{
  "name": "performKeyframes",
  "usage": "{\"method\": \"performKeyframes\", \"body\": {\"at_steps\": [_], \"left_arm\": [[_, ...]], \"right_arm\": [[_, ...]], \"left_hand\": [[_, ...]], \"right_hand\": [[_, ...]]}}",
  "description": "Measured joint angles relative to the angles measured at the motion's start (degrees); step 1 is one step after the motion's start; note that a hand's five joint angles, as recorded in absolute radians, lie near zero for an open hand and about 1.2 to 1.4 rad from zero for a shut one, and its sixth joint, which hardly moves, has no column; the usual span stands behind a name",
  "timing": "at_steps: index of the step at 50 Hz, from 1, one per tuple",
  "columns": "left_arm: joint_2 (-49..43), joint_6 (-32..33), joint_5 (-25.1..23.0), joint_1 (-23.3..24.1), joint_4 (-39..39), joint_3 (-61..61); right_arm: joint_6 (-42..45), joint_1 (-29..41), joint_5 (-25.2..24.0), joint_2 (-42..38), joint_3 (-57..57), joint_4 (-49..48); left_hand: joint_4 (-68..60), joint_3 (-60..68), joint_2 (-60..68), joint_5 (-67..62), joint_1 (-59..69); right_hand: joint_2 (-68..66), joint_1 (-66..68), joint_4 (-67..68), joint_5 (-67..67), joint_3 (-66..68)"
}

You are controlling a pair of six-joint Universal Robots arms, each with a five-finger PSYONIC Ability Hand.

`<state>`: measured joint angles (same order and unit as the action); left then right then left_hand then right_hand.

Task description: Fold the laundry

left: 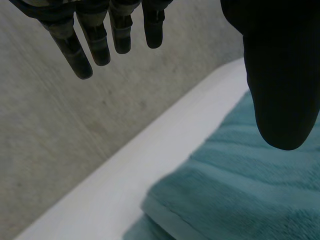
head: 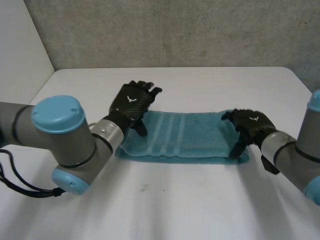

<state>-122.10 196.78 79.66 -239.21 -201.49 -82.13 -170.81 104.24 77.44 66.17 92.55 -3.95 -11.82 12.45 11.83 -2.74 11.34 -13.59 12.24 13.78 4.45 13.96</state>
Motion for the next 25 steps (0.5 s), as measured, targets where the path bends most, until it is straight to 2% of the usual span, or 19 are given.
{"method": "performKeyframes", "body": {"at_steps": [4,10,12,15,16,20,25], "left_arm": [[-4.53,0.10,0.40,0.30,2.93,3.60],[-7.13,0.30,2.81,-0.21,4.93,5.66],[-7.35,0.35,4.01,-0.59,5.12,5.75],[-7.16,0.42,5.29,-1.15,5.21,5.47],[-7.01,0.43,5.55,-1.30,5.25,5.28],[-6.15,0.49,6.20,-1.79,5.41,4.22],[-2.78,0.49,6.92,-2.24,5.57,0.06]], "right_arm": [[0.21,-2.58,-3.18,-0.40,4.91,-4.16],[0.78,-3.69,-3.81,-1.10,7.27,-7.69],[0.91,-3.98,-3.77,-1.66,7.55,-8.72],[1.06,-4.48,-3.57,-2.55,7.63,-10.04],[1.15,-4.68,-3.46,-2.76,7.62,-10.41],[2.00,-5.71,-2.96,-3.39,7.52,-11.80],[7.51,-7.73,-1.26,-2.48,6.15,-12.55]], "left_hand": [[0.00,0.00,0.00,0.00,0.00],[0.00,0.00,0.00,0.00,0.00],[0.00,0.00,0.00,-0.01,0.00],[0.00,0.00,0.00,0.00,0.00],[0.00,0.00,0.00,0.00,0.00],[0.00,0.00,0.00,0.00,0.00],[0.00,0.00,0.00,0.00,0.00]], "right_hand": [[-7.47,6.22,7.77,6.72,7.60],[-12.04,10.12,12.43,10.93,12.12],[-29.17,24.12,27.81,25.80,28.54],[-48.23,38.76,47.91,45.34,47.43],[-50.74,39.88,50.51,47.83,50.03],[-53.19,40.85,53.71,50.43,53.18],[-53.21,40.85,54.47,50.86,53.73]]}}
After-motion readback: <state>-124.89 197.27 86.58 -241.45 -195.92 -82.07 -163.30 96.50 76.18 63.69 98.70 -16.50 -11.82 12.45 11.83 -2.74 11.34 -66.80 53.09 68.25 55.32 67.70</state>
